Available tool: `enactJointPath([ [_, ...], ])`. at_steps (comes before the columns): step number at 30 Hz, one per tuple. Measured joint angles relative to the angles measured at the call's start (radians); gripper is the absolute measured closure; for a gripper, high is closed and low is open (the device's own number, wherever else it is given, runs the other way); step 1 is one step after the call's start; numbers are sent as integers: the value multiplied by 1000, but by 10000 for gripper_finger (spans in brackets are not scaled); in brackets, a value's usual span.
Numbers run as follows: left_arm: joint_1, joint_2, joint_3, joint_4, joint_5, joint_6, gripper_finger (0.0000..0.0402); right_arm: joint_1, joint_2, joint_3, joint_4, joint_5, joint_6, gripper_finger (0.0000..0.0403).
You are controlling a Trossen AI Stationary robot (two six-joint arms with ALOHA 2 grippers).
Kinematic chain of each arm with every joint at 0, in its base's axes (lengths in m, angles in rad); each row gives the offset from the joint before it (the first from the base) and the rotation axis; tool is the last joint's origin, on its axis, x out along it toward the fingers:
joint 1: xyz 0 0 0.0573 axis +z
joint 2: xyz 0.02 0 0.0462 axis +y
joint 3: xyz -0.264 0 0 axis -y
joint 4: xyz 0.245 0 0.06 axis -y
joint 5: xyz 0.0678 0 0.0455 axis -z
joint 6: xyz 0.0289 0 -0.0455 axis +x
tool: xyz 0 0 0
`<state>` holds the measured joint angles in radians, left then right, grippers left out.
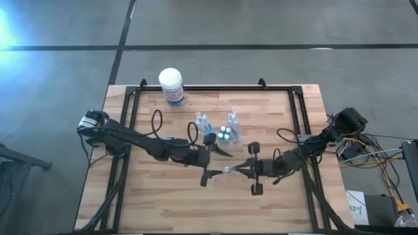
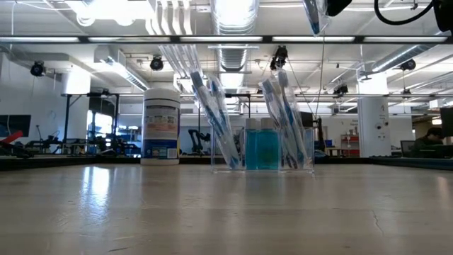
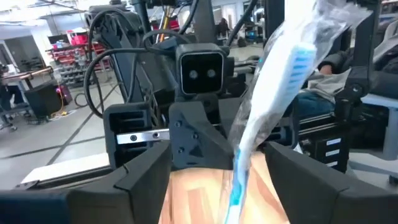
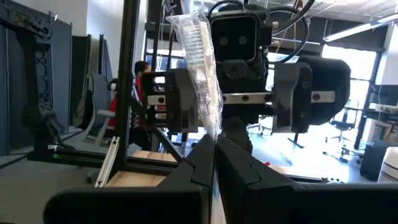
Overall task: Pick & Place toothbrushing station
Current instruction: Put the blue toothbrush into the transparent organizer
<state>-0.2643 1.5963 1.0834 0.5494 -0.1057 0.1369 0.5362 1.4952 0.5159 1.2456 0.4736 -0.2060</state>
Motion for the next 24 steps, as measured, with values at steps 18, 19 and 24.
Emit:
enactJointPath([
  [18, -1, 16, -2, 38, 44, -6, 385, -8, 0, 0, 6, -2, -7, 394],
  [19, 0, 16, -2, 38, 47, -6, 385, -8, 0, 0, 6, -2, -7, 394],
  [24, -1, 13, -4, 35, 51, 7, 385, -9, 0, 0, -9, -2, -4, 393],
])
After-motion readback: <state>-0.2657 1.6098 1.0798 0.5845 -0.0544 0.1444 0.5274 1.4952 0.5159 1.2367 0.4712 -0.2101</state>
